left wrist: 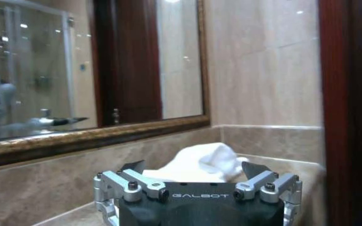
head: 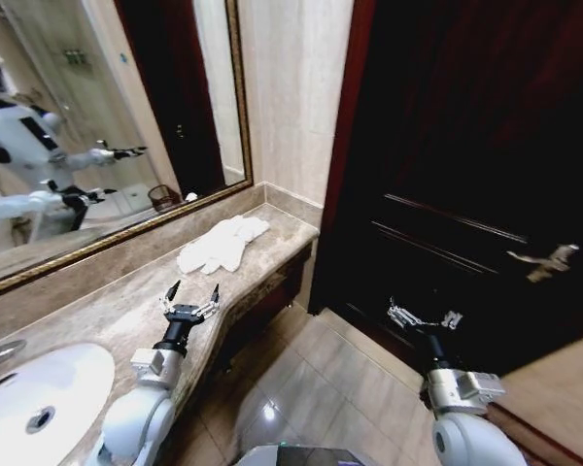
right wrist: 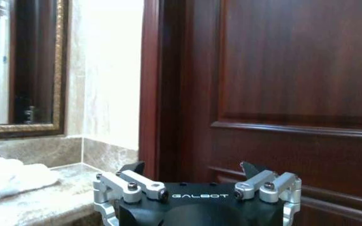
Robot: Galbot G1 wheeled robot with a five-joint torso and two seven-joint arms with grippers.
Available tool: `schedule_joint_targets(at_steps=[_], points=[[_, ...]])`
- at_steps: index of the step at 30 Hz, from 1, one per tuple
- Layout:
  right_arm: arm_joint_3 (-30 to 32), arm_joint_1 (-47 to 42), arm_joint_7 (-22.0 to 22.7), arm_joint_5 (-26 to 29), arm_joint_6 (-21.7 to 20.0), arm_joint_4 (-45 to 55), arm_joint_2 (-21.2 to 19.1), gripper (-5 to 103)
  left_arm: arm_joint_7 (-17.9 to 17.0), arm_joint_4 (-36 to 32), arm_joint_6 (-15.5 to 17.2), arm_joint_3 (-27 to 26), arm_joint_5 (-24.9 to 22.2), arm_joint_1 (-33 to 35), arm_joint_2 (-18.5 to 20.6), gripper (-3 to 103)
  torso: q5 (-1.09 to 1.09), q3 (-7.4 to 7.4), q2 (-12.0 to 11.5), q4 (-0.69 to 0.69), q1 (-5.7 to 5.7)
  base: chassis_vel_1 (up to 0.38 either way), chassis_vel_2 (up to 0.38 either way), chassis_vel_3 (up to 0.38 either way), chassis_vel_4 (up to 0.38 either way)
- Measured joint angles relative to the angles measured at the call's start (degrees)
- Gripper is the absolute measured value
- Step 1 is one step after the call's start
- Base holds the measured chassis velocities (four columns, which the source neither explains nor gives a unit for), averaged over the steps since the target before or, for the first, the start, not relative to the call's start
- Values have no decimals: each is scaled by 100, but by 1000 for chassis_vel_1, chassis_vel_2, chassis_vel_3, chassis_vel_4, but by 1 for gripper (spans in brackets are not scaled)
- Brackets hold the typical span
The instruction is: Discard the used towel into the hamper.
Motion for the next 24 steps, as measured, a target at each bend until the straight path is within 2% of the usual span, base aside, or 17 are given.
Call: schedule_joint_targets(at_steps=[6, 14, 17, 18, 20, 21, 24], points=[[-15, 28, -4, 3, -24, -5, -8, 100, -84, 8, 69, 7, 39, -6, -10, 100, 2, 1, -1, -5, 3, -55, 55, 55, -48], [-18, 42, -29, 3, -34, -29, -26, 100, -366, 12, 580, 27, 53, -190, 45, 100, 1, 0, 0, -2, -3, 0, 0, 0, 0], [-2, 36, -40, 3, -34, -40, -40, 100, -464, 8, 1031, 74, -142, -544, 198, 100, 1, 0, 0, -2, -2, 0, 0, 0, 0], [-2, 36, -40, 3, -34, -40, -40, 100, -464, 8, 1031, 74, -142, -544, 198, 100, 1, 0, 0, -2, -2, 0, 0, 0, 0], [18, 32, -43, 3, -34, -41, -44, 100, -495, -33, 1423, 108, -495, -938, 390, 100, 1, 0, 0, -1, 0, 0, 0, 0, 0], [18, 32, -43, 3, -34, -41, -44, 100, -495, -33, 1423, 108, -495, -938, 390, 100, 1, 0, 0, -1, 0, 0, 0, 0, 0], [39, 16, -44, 4, -32, -41, -52, 100, -504, -2, 1951, 159, -1182, -1520, 750, 100, 2, 1, 0, -4, 1, 0, 0, 0, 0]])
